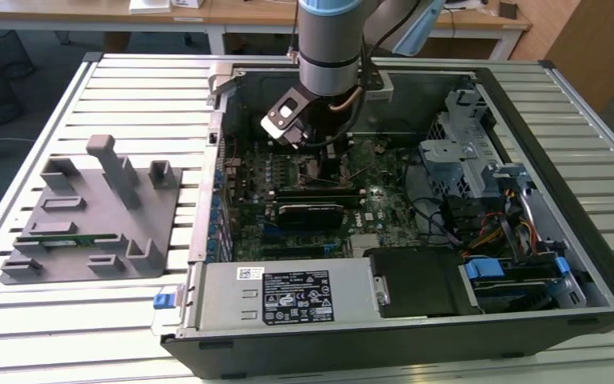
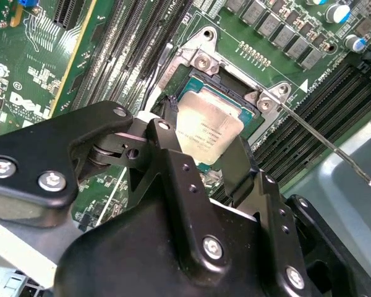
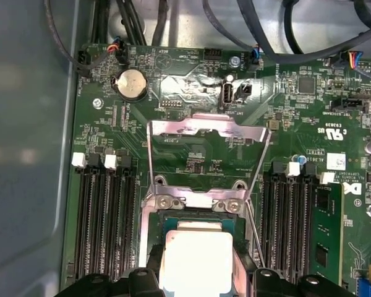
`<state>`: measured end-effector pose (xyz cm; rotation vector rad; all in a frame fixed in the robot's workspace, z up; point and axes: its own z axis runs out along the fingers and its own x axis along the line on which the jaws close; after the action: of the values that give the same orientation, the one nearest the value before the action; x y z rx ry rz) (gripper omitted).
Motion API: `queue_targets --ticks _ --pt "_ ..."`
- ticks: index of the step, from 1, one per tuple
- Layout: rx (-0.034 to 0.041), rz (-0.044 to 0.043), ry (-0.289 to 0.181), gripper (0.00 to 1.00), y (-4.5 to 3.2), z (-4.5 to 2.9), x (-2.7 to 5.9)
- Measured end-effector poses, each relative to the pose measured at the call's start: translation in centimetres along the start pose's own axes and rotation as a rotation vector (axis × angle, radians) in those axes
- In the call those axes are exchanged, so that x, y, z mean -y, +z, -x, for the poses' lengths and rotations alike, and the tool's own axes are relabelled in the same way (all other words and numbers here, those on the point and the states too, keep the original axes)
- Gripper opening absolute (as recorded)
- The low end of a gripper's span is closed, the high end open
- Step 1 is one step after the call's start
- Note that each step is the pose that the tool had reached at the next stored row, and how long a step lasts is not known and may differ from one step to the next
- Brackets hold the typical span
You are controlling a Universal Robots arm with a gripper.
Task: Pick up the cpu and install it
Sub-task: 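Place the cpu into insertion slot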
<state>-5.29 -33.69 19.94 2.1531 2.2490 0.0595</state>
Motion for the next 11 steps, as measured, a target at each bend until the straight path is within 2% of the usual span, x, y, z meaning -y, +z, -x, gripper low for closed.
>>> queue_targets --ticks 11 --pt "-0.0007 -0.0002 -0.002 0.53 0.45 0.00 0.01"
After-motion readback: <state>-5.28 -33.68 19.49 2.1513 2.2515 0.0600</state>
